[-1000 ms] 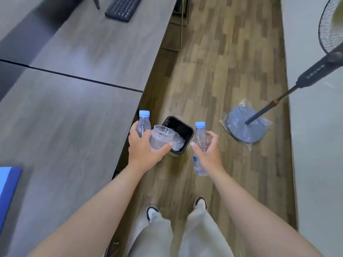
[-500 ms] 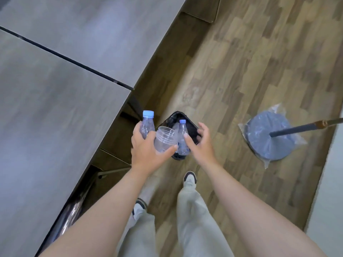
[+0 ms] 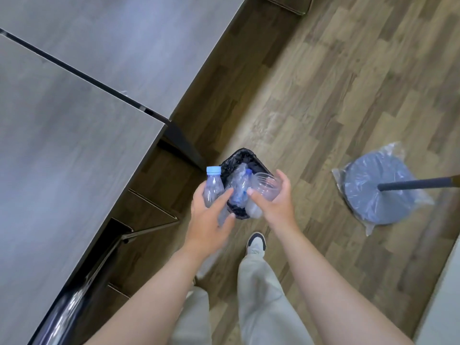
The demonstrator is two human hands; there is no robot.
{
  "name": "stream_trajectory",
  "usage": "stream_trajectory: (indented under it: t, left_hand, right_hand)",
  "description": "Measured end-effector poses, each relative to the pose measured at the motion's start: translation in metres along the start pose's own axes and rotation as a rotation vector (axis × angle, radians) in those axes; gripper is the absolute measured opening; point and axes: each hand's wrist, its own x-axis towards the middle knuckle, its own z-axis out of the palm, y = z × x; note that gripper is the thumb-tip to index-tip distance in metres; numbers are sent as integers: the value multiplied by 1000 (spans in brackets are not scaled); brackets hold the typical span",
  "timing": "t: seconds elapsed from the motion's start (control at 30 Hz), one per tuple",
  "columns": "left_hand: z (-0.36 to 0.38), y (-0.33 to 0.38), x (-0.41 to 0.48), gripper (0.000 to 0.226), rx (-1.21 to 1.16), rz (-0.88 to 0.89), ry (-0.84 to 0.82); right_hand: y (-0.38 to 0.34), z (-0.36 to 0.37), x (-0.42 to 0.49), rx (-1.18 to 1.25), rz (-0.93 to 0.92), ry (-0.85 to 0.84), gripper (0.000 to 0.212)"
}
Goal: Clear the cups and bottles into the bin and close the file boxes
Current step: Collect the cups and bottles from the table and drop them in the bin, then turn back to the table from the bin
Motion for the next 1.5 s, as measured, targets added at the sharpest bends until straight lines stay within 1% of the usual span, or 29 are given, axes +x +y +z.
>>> stream_trajectory:
  t: [0.07, 0.13, 0.23, 0.37, 0.47, 0.6, 0.77, 1.0, 1.13, 1.3, 1.5]
  left_hand:
    - [0, -10, 1, 59, -7, -5, 38]
    - [0, -12, 3, 66, -6, -35, 40]
    - [3, -7, 10, 77, -26, -72, 27]
    - [13, 8, 31, 88, -53, -96, -14]
    - [18, 20, 47, 95, -5, -130, -34]
    - [8, 31, 59, 92, 36, -118, 32]
    - [-24, 43, 56, 84, 93, -77, 108]
    - [-85, 75, 40, 80, 113, -15, 288]
    - [-135, 82, 20, 77, 90, -15, 417]
    - [-204, 67, -22, 78, 61, -68, 599]
    - [-293, 29, -114, 79, 45, -146, 798]
  right_hand:
    - [3, -5, 15, -102, 5, -11, 98]
    - [6, -10, 24, -193, 9, 17, 99]
    - [15, -18, 29, -245, 21, 54, 93]
    - [25, -26, 24, -252, 20, 48, 84]
    - [26, -33, 21, -231, -7, 59, 77]
    - [15, -38, 21, -225, -52, 40, 75]
    - [-23, -35, 15, -225, -116, 9, 75]
    - [-100, -12, -4, -231, -284, -85, 73]
    - [-149, 15, -26, -221, -390, -158, 71]
    - [-198, 63, -68, -228, -496, -267, 71]
    - [-231, 149, -137, -259, -596, -412, 76]
